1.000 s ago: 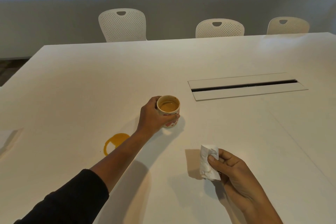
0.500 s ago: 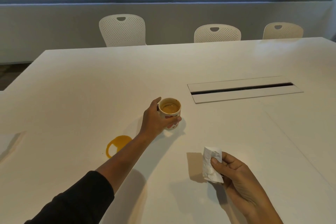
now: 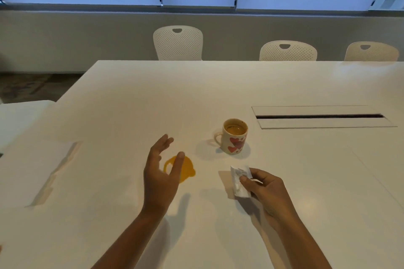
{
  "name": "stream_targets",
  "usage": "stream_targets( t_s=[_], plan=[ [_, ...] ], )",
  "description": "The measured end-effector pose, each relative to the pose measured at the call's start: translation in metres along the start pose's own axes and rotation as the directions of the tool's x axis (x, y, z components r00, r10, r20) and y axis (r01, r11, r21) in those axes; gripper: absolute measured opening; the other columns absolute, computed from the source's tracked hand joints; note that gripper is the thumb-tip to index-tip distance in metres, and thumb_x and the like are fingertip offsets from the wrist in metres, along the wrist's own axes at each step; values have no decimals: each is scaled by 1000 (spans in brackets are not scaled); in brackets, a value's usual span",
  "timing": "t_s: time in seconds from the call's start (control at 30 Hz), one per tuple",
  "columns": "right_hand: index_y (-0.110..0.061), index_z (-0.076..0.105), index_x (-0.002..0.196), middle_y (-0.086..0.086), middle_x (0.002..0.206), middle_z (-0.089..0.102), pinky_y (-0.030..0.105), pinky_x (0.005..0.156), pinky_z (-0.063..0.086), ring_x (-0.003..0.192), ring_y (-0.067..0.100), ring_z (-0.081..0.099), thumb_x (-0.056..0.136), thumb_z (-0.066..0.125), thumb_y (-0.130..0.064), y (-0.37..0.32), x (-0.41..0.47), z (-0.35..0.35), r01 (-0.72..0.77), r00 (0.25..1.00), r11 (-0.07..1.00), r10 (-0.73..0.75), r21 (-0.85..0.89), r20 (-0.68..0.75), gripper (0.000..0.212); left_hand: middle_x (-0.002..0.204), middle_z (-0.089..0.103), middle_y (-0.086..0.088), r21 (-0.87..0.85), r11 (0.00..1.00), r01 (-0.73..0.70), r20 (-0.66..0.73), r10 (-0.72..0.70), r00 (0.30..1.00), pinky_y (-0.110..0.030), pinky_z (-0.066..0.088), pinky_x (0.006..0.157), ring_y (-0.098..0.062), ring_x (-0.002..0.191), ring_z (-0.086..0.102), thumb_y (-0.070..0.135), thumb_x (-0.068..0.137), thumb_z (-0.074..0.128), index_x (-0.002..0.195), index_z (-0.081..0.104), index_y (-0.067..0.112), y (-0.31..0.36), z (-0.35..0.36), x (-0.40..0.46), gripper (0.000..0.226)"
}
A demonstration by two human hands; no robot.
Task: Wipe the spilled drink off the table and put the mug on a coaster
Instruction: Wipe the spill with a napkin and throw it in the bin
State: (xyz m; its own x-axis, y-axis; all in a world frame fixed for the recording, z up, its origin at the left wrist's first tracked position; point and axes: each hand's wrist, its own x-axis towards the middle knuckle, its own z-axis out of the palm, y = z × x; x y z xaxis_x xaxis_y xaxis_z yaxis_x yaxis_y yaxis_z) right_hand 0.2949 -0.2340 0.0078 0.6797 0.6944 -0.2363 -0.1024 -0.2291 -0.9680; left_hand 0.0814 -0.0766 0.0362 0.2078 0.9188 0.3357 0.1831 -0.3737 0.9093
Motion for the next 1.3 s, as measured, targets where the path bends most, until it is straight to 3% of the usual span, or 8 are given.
stream_targets(
  t_s=[0.17,0.43,0.57,0.67,0.8,0.87,0.93,1.3],
  plan=[
    [-23,81,114,-19,93,79,10,64,54,80,4,75,90,83,-24,-17,21,53,216,975,922,-220,-322,24,24,129,67,18,37,997,71,-95,-67,993,-35,51,101,-7,125,61,26,93,65,138,53,33,-12,-71,-56,47],
    [-9,80,111,8,103,80,28,75,57,88,24,72,91,77,-7,-32,55,134,548,789,542,-587,-637,179,20,90,79,8,94,951,293,-39,-291,956,-1,49,81,7,88,70,-1,88,65,128,63,16,-27,-148,-145,44],
    [-8,81,112,9,100,74,27,65,49,84,27,70,92,74,-6,-29,60,158,527,808,426,-519,-735,278,21,67,76,-4,-72,780,622,292,-579,761,4,41,81,6,69,70,-15,92,59,114,67,13,-23,-185,-141,37],
    [-4,82,101,9,93,63,30,63,48,81,30,69,92,74,-8,-27,57,171,497,842,421,-446,-759,304,13,49,60,-13,-247,605,757,449,-621,642,-6,46,45,-12,36,61,7,74,82,56,65,14,-6,-200,-138,26],
    [0,82,100,14,105,61,39,77,59,87,31,68,93,69,-9,-29,51,179,492,861,409,-361,-769,359,17,94,67,30,-99,572,814,571,-638,517,10,-31,59,36,66,50,31,112,29,56,55,45,0,-204,-153,63],
    [0,81,98,16,110,61,36,85,58,94,31,68,93,60,-8,-34,52,177,496,866,361,-273,-790,419,23,83,79,-15,-395,551,735,427,-598,678,19,11,84,6,61,72,-7,106,37,51,66,55,6,-200,-163,87],
    [-2,81,106,15,113,62,31,88,54,102,29,67,93,59,-5,-40,56,171,527,850,302,-183,-795,494,25,62,61,-45,-387,621,682,434,-530,729,-4,51,61,-20,43,67,-31,93,33,59,79,45,-18,-207,-174,95],
    [-20,76,130,7,110,63,31,87,54,104,23,60,97,72,-5,-38,61,169,730,682,122,-197,-673,704,36,58,48,-52,-583,466,666,288,-648,705,-17,51,44,-22,30,55,-30,93,29,57,81,32,-9,-205,-153,89]
  ],
)
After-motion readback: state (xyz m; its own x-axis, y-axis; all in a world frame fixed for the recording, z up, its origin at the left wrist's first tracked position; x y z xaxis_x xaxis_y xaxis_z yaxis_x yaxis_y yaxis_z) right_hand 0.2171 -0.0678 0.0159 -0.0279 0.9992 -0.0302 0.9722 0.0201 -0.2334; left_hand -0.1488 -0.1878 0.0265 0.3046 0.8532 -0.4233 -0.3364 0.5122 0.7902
